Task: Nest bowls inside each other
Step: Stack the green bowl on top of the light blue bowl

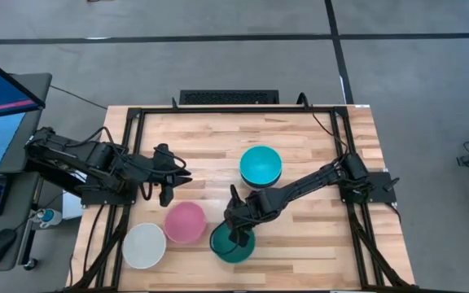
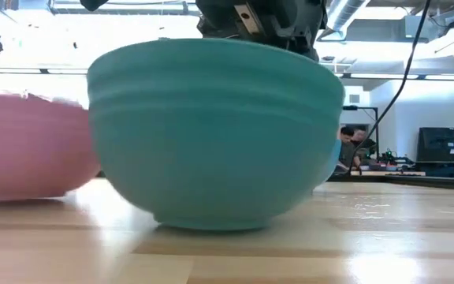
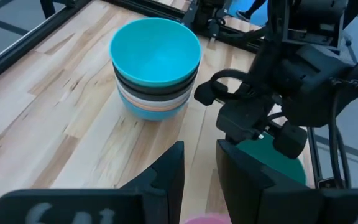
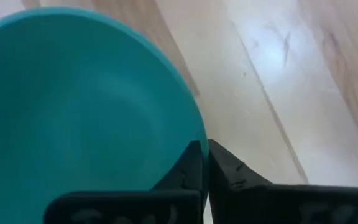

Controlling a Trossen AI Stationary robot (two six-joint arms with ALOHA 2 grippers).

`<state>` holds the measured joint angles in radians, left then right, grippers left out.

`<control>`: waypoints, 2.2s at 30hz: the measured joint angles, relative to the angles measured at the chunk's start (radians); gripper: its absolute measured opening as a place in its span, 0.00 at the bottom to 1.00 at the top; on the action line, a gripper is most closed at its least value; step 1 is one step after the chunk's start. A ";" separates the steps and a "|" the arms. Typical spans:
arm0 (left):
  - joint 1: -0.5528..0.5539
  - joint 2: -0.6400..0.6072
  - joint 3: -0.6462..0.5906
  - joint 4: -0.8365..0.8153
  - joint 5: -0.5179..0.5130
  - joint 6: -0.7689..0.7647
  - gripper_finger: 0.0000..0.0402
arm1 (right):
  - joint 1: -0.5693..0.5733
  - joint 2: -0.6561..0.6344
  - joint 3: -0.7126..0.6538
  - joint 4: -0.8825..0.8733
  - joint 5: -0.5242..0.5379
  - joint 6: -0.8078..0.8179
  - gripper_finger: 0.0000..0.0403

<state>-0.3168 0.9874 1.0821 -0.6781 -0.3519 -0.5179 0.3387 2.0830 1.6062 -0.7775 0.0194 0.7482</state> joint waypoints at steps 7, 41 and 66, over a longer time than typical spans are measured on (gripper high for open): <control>0.000 0.000 0.000 -0.001 -0.001 -0.001 0.21 | 0.031 -0.001 0.059 -0.072 0.031 0.029 0.03; -0.003 0.016 -0.001 0.017 0.032 -0.061 0.21 | -0.328 -0.392 0.477 -0.795 0.418 -0.079 0.03; -0.002 0.016 -0.001 0.015 -0.017 -0.064 0.21 | -0.439 -0.264 0.315 -0.795 0.145 -0.277 0.03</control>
<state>-0.3187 1.0035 1.0809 -0.6627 -0.3687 -0.5816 -0.1005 1.8191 1.9212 -1.5723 0.1646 0.4709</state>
